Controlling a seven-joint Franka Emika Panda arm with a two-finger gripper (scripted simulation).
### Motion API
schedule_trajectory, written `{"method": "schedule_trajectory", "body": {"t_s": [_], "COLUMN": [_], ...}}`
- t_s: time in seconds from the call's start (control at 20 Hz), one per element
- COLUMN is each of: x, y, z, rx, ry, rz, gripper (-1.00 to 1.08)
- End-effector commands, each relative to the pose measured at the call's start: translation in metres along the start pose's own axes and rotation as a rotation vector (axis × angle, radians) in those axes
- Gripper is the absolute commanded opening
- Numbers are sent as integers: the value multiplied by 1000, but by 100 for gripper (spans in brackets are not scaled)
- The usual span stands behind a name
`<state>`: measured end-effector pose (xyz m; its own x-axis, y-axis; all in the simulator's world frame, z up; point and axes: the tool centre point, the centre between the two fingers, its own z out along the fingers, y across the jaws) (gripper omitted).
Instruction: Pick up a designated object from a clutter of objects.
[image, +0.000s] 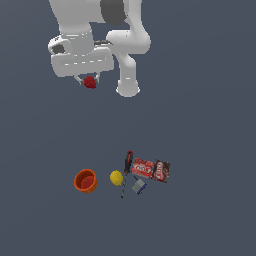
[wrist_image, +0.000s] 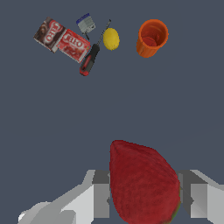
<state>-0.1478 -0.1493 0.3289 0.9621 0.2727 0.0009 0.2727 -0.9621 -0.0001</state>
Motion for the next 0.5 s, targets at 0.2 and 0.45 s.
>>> {"method": "schedule_trajectory", "body": {"t_s": [0.2, 0.45], "x": [-3, -2], "y": [9, 11], "z": [-25, -30], "rx": [0, 0], "ry": [-1, -1], "rz": [-1, -1], "gripper": [-100, -100]}}
